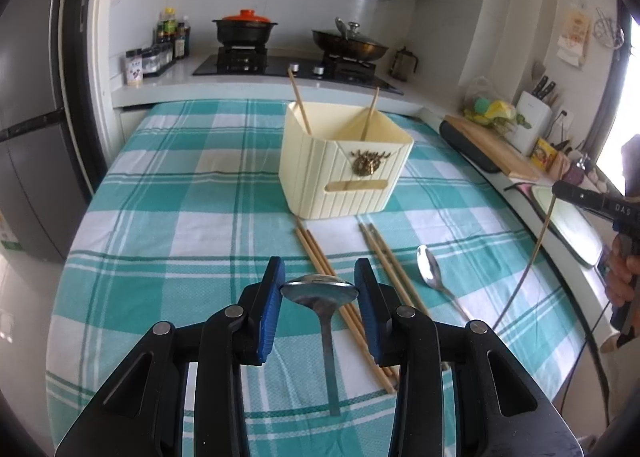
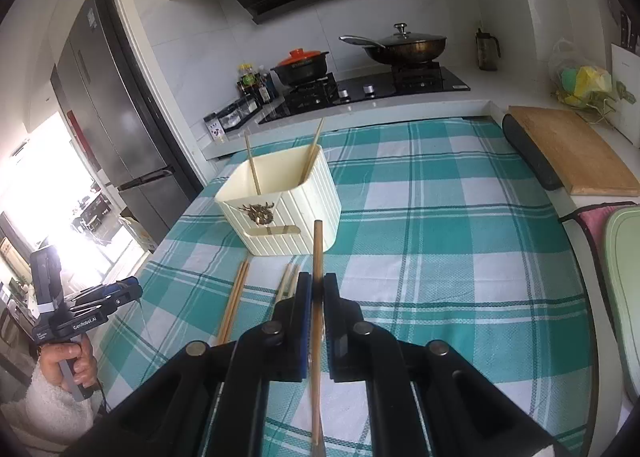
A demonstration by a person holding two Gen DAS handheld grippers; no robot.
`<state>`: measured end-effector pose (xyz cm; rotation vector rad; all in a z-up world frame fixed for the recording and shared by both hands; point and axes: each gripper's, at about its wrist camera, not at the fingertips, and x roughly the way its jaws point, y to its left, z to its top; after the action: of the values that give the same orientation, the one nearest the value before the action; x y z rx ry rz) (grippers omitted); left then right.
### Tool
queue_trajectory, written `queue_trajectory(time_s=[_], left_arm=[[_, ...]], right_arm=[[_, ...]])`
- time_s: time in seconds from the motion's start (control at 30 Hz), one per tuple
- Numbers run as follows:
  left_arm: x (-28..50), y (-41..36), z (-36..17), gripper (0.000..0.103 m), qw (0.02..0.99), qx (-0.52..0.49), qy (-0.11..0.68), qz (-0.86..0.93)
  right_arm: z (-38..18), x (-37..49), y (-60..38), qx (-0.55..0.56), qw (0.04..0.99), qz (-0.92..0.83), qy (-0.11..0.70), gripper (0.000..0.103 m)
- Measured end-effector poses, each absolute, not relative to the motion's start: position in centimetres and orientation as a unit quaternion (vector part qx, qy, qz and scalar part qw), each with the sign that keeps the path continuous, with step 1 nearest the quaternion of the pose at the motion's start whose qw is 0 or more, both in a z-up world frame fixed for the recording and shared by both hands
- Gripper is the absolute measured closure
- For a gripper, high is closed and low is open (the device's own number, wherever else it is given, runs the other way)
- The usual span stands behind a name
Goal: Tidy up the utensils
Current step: 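Carry the spoon and chopstick over the caddy and open both tools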
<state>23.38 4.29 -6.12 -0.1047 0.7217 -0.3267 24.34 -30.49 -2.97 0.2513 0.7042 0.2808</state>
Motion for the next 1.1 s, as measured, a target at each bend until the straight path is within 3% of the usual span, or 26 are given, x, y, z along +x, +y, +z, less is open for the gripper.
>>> queue_trajectory(time_s=[0.2, 0.67, 0.9, 1.1], left_arm=[[24.1, 4.5, -2.3, 0.067, 0.924, -0.067, 0.327, -0.188], [32.8, 3.5, 9.5, 0.067, 0.956, -0.069, 0.217, -0.182], [41.2, 1.8, 6.2, 0.067, 0.964, -0.079, 0.214, -0.135], [46.9, 0.0, -0.7, 0.067, 0.924, -0.081, 0.343, -0.148]], right_arm=[[1.0, 24.4, -29.9, 0.106, 0.943, 0.125, 0.288, 0.097], [11.5, 34.8, -26.6, 0.082, 0.972, 0.118, 0.184, 0.097], [9.1, 40.1, -23.8, 0.068, 0.98, 0.109, 0.152, 0.097], [2.5, 45.5, -21.5, 0.066, 0.941, 0.151, 0.294, 0.097]])
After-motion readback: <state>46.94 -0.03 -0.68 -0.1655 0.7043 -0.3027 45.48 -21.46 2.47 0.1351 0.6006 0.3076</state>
